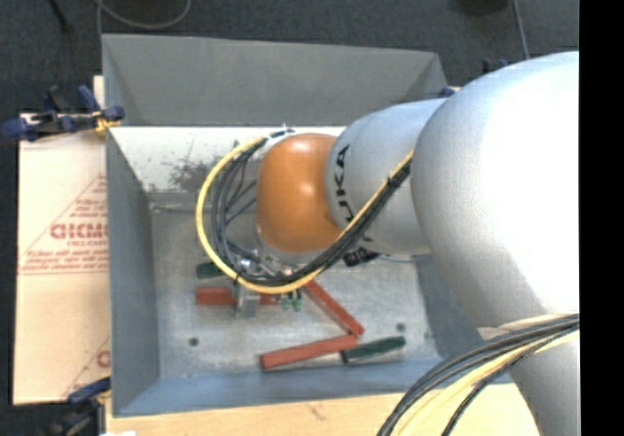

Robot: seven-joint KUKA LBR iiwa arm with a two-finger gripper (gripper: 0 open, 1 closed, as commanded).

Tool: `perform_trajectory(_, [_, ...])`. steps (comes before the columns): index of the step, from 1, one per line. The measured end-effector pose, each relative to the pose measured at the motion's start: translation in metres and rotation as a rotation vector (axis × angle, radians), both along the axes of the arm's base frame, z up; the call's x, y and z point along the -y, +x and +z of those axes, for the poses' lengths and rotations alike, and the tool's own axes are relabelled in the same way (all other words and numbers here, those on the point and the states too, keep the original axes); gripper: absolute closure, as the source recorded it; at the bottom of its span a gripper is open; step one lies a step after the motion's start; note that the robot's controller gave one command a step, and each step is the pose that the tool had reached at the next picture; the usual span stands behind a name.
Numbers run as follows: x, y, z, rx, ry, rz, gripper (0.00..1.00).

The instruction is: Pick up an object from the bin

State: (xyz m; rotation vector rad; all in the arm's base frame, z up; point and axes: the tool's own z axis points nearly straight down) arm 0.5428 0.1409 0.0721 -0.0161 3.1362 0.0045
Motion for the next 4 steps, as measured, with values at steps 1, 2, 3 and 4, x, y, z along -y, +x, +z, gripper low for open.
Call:
perform_trajectory(1, [0.0, 0.0, 0.0, 0.0, 0.0, -0.001, 1.0])
perform_trajectory(2, [0.0001, 0.0, 0.0, 0.0, 0.0, -0.002, 1.0])
perform_trajectory(3, [0.0001, 0.0, 0.0, 0.0, 0.0, -0.003, 1.0])
perform_trajectory(4, [0.0001, 0.0, -0.0001, 0.0, 0.0, -0.005, 1.0])
